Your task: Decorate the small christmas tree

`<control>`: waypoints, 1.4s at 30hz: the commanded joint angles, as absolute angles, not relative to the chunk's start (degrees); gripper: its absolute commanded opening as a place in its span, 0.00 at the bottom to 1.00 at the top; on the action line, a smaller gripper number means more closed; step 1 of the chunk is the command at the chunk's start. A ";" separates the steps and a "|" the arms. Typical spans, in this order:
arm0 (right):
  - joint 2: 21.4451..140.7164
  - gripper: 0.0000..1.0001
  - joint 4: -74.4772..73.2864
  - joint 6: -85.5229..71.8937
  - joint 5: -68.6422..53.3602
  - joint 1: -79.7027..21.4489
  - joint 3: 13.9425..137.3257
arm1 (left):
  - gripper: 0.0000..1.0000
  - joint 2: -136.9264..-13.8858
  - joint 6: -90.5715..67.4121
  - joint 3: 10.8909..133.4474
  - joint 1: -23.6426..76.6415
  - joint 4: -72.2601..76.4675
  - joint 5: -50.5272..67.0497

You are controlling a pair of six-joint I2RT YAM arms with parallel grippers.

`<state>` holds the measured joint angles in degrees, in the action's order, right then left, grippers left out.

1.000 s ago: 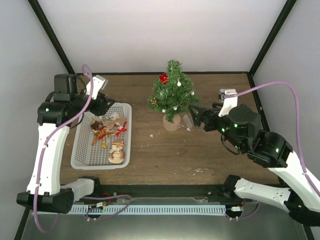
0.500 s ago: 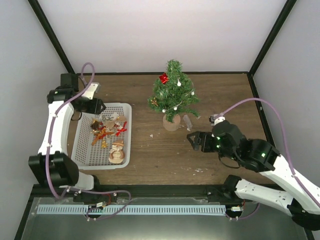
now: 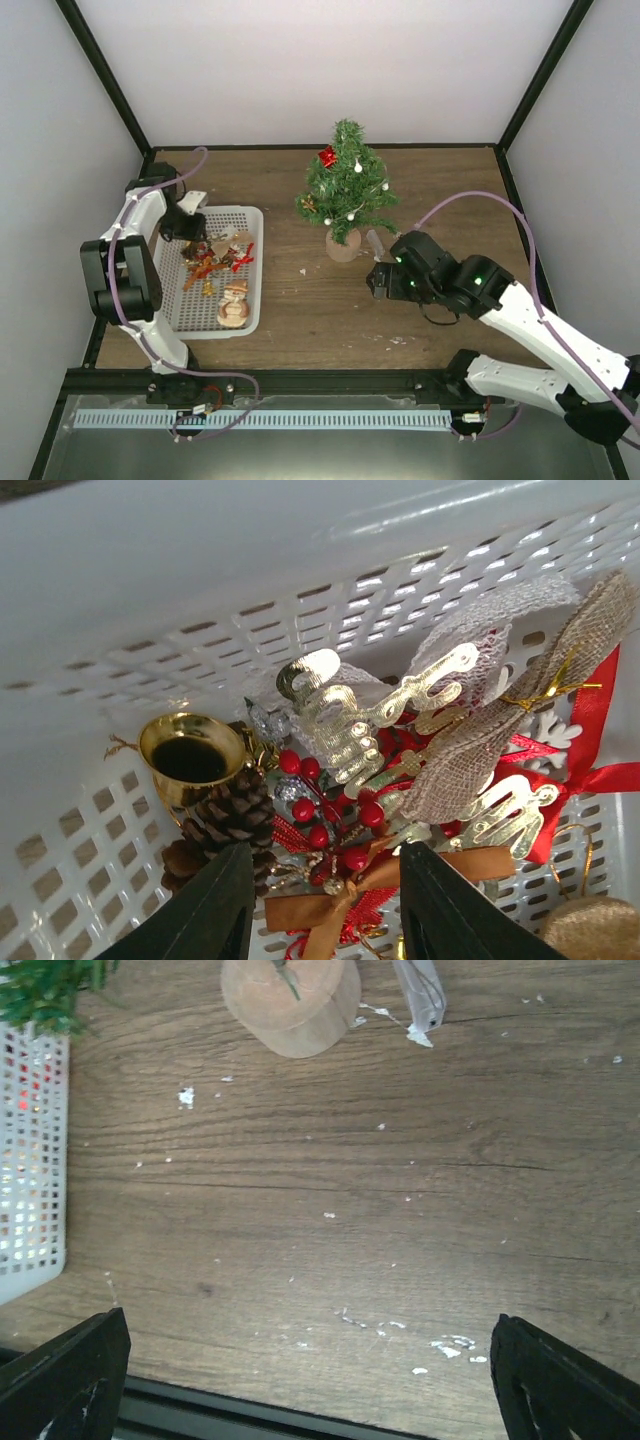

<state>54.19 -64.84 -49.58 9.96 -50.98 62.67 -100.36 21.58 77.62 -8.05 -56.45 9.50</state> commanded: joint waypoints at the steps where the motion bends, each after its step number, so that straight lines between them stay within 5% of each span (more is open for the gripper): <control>1: 55.27 0.91 -64.24 -43.40 7.09 -46.69 63.38 | 0.40 -101.77 23.79 80.09 -8.23 -56.73 9.83; 12: 55.14 0.92 -59.39 -34.72 0.64 -36.15 60.15 | 0.28 -103.69 27.25 76.60 -5.25 -57.22 9.72; 25: 55.51 0.92 -58.77 -33.43 -0.21 -34.85 59.73 | 0.41 -103.17 28.83 70.10 -4.92 -53.86 7.68; 42: 57.88 0.92 -57.28 -32.23 -1.36 -34.72 60.11 | 0.39 -104.87 29.70 66.58 -4.75 -51.34 6.60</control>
<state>57.39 -58.61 -33.32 -0.67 -35.05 59.81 -104.01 28.80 68.05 -4.89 -52.51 7.51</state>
